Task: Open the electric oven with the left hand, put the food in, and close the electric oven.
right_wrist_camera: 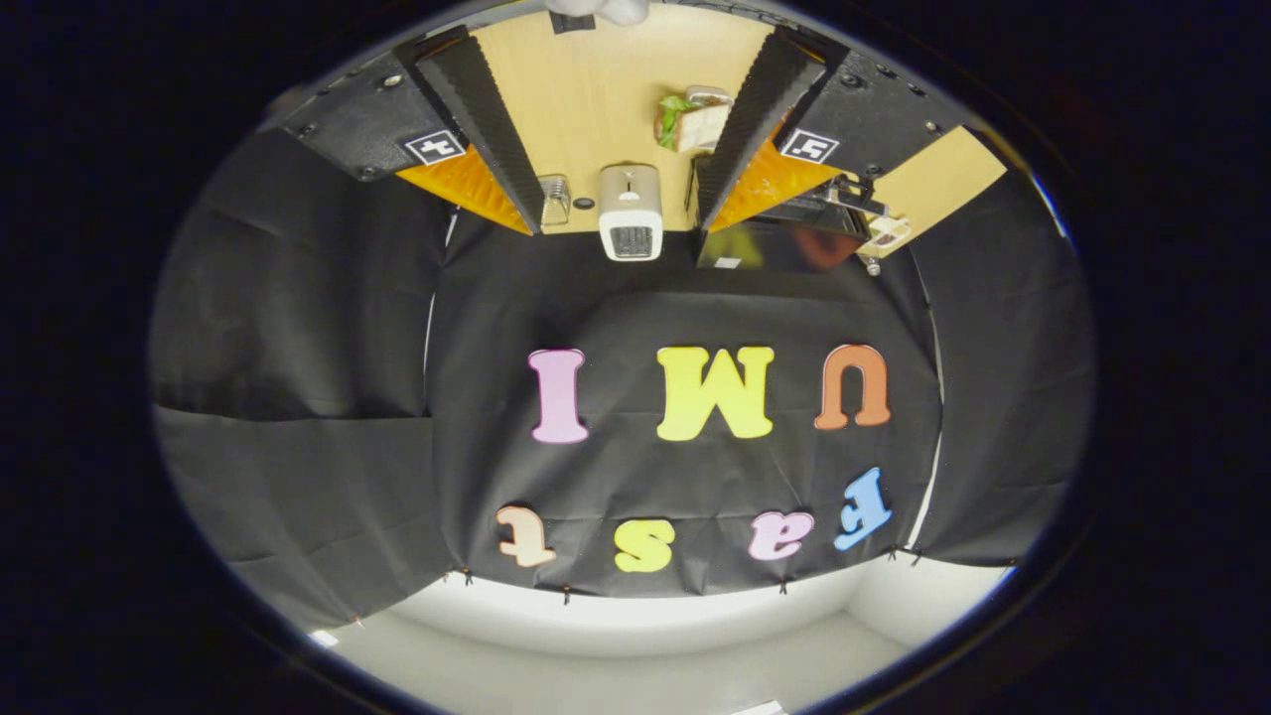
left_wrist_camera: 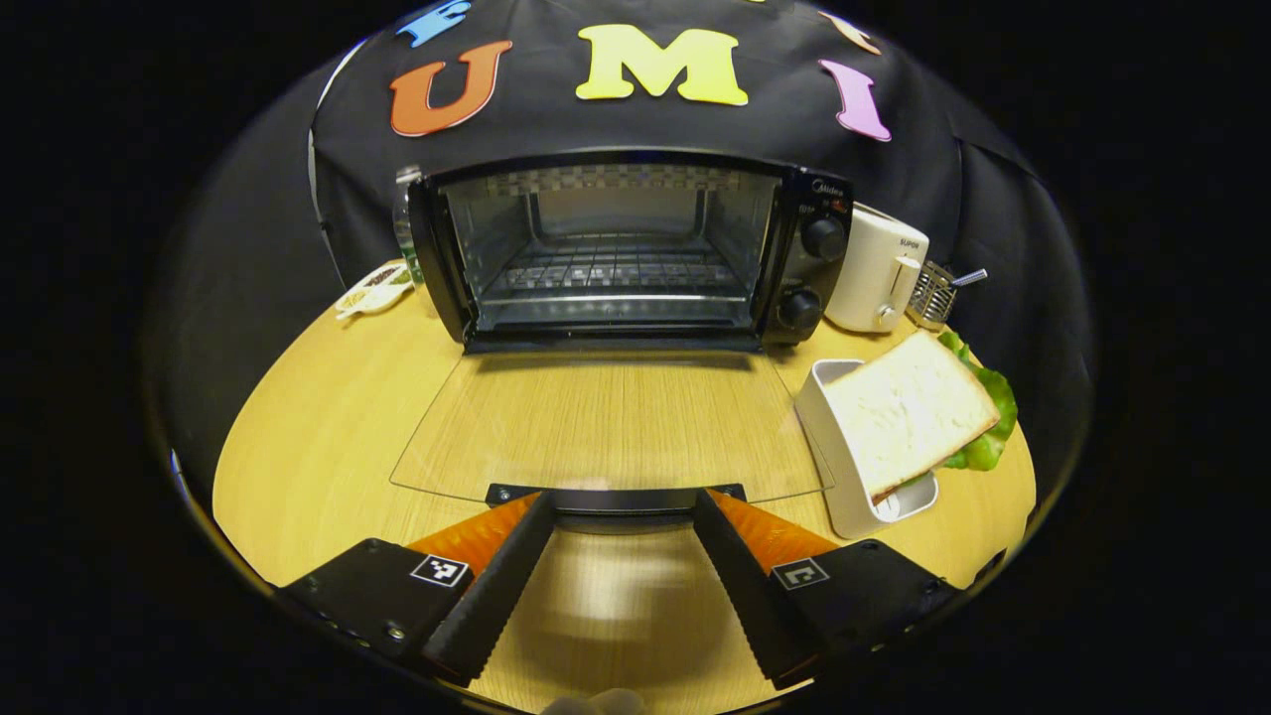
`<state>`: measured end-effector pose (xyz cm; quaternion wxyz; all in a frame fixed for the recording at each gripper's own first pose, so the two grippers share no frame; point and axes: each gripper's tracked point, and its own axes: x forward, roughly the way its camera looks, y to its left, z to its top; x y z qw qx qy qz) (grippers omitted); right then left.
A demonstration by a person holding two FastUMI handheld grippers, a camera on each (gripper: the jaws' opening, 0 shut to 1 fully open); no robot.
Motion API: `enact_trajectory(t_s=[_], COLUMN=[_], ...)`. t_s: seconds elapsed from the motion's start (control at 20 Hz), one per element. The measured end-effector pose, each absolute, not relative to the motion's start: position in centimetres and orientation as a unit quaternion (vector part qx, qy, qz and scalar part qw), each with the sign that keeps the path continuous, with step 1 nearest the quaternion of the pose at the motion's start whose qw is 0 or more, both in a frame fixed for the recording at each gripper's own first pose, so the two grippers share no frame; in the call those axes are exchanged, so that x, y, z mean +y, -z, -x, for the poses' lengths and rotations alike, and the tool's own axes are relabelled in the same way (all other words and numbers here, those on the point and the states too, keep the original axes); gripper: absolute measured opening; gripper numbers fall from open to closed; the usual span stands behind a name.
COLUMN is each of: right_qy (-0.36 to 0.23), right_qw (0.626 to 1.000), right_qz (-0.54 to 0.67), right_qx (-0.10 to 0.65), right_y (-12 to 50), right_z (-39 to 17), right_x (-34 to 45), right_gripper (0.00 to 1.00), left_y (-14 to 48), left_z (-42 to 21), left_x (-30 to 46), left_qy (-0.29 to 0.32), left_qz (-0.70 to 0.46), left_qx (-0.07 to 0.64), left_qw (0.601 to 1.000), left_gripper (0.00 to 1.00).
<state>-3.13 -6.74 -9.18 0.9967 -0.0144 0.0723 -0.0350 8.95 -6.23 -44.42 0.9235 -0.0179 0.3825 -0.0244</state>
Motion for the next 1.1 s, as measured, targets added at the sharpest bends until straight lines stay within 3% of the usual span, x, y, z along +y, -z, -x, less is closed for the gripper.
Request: enact_trajectory(t_s=[0.1,0.15,0.2,0.25,0.3,0.35,0.45,0.5,0.55,1.1], right_qy=[0.034,0.035,0.034,0.034,0.033,0.032,0.027,0.025,0.024,-0.006], right_qw=[0.996,0.996,0.996,0.996,0.996,0.996,0.996,0.996,0.995,0.973], right_qz=[0.016,0.015,0.013,0.012,0.010,0.010,0.008,0.005,0.002,-0.055], right_qx=[0.075,0.076,0.078,0.080,0.079,0.081,0.085,0.089,0.094,0.225], right_y=[9.4,9.4,9.7,9.8,9.9,10.1,11.0,11.6,12.3,29.8], right_z=[3.1,3.1,3.0,2.9,2.8,2.7,2.3,2.0,1.8,-0.8], right_x=[-6.8,-6.9,-7.0,-7.1,-7.1,-7.2,-7.3,-7.4,-7.6,-7.4], right_gripper=[1.00,1.00,1.00,0.92,1.00,0.92,0.92,1.00,1.00,1.00], left_y=[44.1,44.0,43.9,43.5,43.0,42.3,40.5,39.3,37.7,19.1], left_z=[-9.0,-9.0,-8.9,-8.9,-9.0,-9.1,-8.6,-8.2,-7.6,0.2], left_x=[-6.3,-6.2,-6.1,-5.9,-5.6,-5.4,-4.7,-4.4,-4.1,-2.2], left_qy=[0.026,0.026,0.024,0.021,0.017,0.017,0.013,0.014,0.016,0.020], left_qz=[0.015,0.012,0.012,0.009,0.006,0.006,-0.002,-0.004,-0.001,0.021], left_qx=[0.375,0.374,0.370,0.365,0.357,0.350,0.329,0.319,0.308,0.180], left_qw=[0.927,0.927,0.929,0.931,0.934,0.937,0.944,0.948,0.951,0.983], left_gripper=[0.95,1.00,0.95,0.95,0.96,1.00,0.98,0.98,0.98,0.97])
